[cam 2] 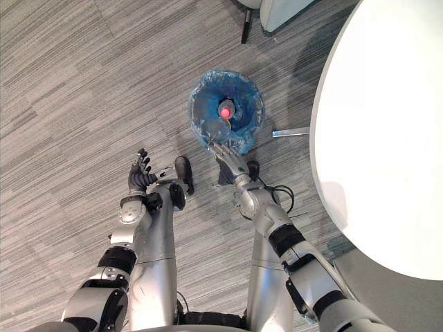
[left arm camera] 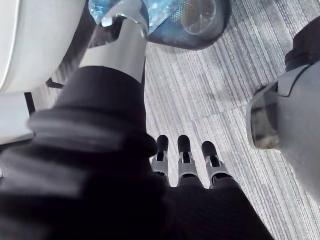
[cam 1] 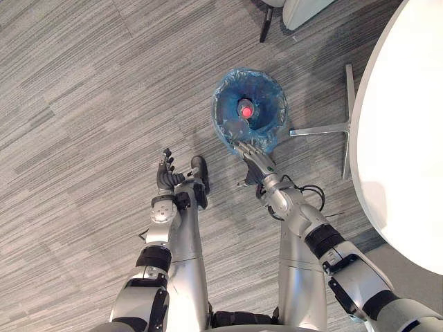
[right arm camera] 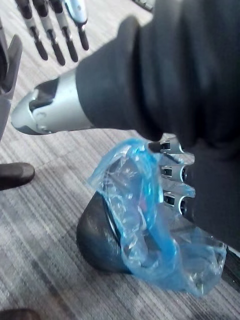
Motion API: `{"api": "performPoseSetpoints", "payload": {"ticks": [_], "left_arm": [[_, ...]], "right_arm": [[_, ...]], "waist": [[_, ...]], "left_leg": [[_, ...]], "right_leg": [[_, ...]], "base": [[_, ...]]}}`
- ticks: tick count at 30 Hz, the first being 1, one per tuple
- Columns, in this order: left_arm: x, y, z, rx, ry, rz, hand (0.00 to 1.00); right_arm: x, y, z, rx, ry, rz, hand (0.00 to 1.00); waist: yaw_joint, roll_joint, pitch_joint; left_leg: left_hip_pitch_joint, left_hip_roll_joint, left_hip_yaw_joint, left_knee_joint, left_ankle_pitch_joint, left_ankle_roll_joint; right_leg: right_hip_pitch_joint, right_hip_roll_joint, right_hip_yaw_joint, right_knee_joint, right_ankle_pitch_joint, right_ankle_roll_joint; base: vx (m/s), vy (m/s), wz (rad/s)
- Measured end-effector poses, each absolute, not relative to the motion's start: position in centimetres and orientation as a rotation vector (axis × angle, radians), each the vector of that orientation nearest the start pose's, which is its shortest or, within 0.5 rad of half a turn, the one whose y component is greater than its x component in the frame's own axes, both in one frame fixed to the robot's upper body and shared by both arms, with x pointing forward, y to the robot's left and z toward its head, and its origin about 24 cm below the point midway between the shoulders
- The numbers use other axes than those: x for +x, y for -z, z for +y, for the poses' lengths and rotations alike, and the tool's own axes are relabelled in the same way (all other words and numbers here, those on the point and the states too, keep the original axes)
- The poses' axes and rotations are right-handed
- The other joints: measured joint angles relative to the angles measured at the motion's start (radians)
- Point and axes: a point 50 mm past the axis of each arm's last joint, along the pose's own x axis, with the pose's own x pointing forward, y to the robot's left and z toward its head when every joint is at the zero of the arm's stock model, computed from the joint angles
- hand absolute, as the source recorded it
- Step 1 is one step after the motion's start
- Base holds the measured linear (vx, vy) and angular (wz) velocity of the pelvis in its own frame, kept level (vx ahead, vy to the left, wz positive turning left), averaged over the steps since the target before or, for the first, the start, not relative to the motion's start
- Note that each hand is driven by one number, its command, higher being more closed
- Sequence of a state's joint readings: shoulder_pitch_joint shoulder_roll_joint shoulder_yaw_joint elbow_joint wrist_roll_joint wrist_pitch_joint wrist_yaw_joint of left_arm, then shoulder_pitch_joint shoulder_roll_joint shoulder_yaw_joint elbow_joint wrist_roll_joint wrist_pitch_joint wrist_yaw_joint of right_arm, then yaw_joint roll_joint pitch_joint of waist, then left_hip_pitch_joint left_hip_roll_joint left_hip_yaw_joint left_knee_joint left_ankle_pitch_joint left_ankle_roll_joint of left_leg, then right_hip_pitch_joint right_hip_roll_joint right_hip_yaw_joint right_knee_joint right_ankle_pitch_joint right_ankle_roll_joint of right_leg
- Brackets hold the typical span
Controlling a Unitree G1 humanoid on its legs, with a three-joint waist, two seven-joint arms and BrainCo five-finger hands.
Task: Gather rubbish on tea table into small bin, then transfer packed bag to large trash can.
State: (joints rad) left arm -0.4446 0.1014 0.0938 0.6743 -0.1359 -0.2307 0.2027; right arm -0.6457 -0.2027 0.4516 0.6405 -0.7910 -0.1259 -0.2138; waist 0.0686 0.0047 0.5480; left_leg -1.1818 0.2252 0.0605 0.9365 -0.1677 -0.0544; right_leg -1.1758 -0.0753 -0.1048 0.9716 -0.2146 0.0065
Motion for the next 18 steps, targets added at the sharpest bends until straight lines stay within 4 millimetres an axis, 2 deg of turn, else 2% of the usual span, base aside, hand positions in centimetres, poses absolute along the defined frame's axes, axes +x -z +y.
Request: {"api": "performPoseSetpoints", "payload": {"ticks": [8, 18], "left_arm": [[33.2, -4.0, 17.9, -0.058, -0.248, -0.012, 0.0], [33.9, -5.3, 17.6, -0.087, -0.244, -0.057, 0.0]], "right_arm": [[36.5, -8.3, -8.7, -1.258, -0.226, -0.297, 0.0], [38.7, -11.4, -9.6, -1.263, -0.092, -0.298, 0.0]], "waist": [[-0.001, 0.0, 0.0], [0.003, 0.0, 0.0]], "left_leg": [[-0.023, -0.012, -0.009, -0.018, 0.007, -0.012], [-0.087, -0.03, -0.024, 0.016, 0.011, -0.006]], "right_leg": [[-0.025, -0.008, -0.008, 0.001, -0.001, -0.002], [-0.081, -0.031, -0.016, 0.045, -0.019, -0.004]], "base": [[-0.03, -0.002, 0.05], [-0.01, 0.02, 0.07]]}}
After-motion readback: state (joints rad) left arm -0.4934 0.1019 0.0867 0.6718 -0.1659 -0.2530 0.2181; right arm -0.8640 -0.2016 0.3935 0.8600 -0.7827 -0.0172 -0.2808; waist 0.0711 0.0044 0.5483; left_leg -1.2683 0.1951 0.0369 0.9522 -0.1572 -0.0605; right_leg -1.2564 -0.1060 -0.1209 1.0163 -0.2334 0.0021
